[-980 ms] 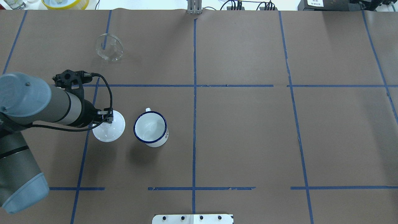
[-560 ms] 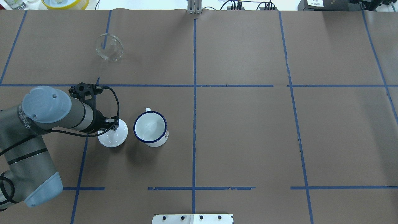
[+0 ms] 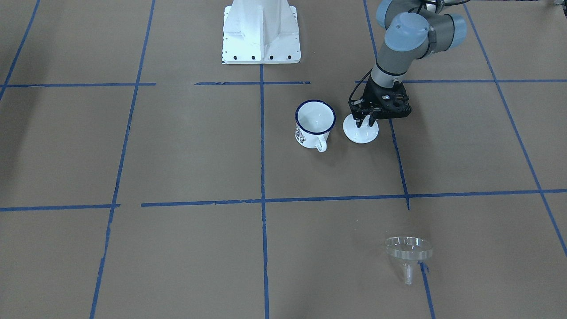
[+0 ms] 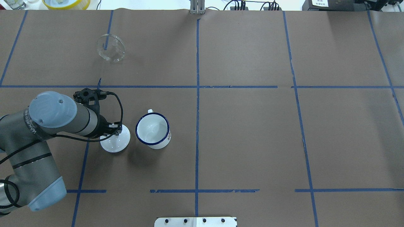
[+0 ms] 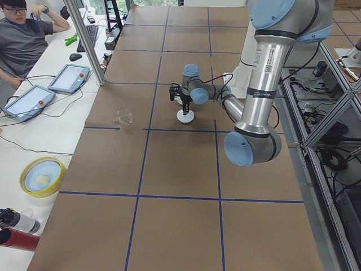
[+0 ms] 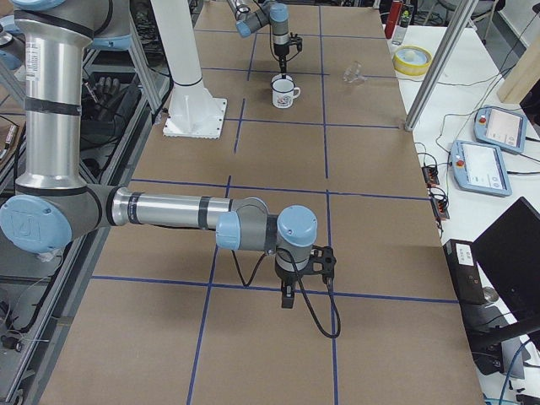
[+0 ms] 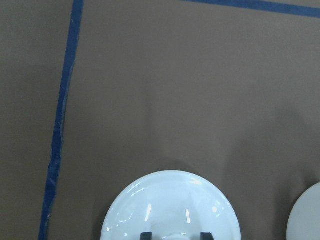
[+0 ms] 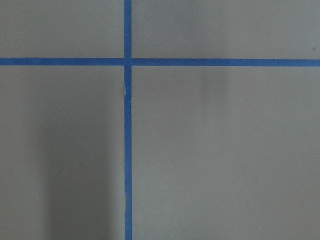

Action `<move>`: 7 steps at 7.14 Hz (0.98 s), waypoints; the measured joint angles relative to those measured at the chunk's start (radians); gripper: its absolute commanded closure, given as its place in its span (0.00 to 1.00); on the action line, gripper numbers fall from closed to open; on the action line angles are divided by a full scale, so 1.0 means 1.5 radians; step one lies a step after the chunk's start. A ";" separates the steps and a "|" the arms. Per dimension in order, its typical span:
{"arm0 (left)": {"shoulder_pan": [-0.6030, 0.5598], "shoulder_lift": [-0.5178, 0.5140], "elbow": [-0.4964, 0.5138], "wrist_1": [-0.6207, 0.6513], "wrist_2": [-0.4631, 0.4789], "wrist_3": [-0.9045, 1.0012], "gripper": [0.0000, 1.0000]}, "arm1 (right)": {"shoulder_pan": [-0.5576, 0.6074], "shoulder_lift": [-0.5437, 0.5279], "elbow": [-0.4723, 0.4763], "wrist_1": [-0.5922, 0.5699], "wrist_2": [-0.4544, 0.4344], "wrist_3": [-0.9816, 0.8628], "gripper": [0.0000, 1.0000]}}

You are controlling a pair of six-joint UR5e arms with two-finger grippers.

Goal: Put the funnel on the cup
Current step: 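Release the lid and move the left gripper to the glass funnel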

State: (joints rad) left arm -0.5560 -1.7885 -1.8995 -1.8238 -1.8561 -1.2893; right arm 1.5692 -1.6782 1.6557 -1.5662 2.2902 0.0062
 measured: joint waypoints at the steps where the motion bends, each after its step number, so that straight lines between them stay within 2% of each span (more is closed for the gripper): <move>1: 0.000 0.000 0.000 0.000 0.000 -0.001 0.00 | 0.000 0.000 0.000 0.000 0.000 0.000 0.00; 4: 0.000 -0.005 -0.008 0.000 0.004 -0.013 0.00 | 0.000 0.000 0.000 0.000 0.000 0.000 0.00; 7: -0.059 -0.045 -0.017 -0.007 0.047 -0.141 0.00 | 0.000 0.000 0.000 0.000 0.000 0.000 0.00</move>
State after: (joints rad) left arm -0.6441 -1.8568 -1.9245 -1.8337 -1.7854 -1.5015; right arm 1.5693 -1.6782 1.6559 -1.5662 2.2902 0.0061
